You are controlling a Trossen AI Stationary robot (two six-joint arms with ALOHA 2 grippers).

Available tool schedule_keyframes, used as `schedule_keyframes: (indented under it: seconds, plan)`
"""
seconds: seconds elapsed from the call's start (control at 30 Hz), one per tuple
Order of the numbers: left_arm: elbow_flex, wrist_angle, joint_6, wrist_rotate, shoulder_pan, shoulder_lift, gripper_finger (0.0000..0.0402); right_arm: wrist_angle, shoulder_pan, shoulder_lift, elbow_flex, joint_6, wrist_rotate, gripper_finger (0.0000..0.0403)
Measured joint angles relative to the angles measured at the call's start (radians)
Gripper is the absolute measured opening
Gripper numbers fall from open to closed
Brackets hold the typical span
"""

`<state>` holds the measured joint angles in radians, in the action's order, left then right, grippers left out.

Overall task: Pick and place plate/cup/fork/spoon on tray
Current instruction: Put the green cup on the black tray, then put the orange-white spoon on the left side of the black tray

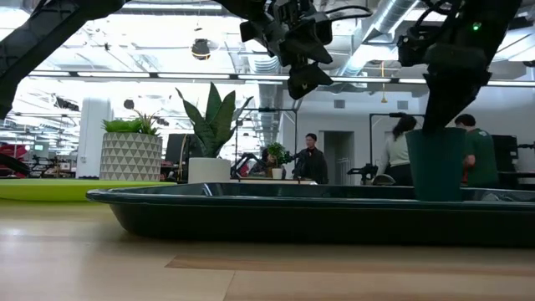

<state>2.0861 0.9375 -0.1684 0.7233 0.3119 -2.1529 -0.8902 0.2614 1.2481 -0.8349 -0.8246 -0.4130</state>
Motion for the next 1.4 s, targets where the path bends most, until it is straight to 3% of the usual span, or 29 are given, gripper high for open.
schedule_keyframes:
  seconds: [0.1,0.27,0.47,0.57,0.83,1.13,1.4]
  plan:
    - [0.0,0.0,0.007,-0.056,0.0,0.0,0.0179,0.0,0.0,-0.039,0.0,-0.014,0.016,0.0249]
    - [0.0,-0.006,0.06,-0.169,0.013,0.0,0.0179,-0.005,0.0,-0.129,-0.038,-0.022,0.022,0.0254]
    - [0.0,-0.097,0.266,-0.583,0.038,-0.01,0.0179,-0.029,-0.009,-0.235,-0.098,-0.087,-0.007,0.0254]
    - [0.001,-0.214,0.373,-0.693,0.051,-0.037,0.0179,-0.033,-0.009,-0.273,-0.104,-0.13,-0.057,0.0254]
    - [-0.004,-0.299,0.582,-0.74,0.048,-0.156,0.0179,-0.048,-0.006,-0.295,-0.104,-0.165,-0.089,0.0254]
    - [-0.001,-0.326,0.66,-0.789,0.033,-0.258,0.0179,-0.058,0.005,-0.286,-0.103,-0.164,-0.088,0.0254]
    - [0.002,-0.354,0.699,-0.886,0.014,-0.273,0.0179,-0.059,0.014,-0.287,-0.103,-0.163,-0.086,0.0254]
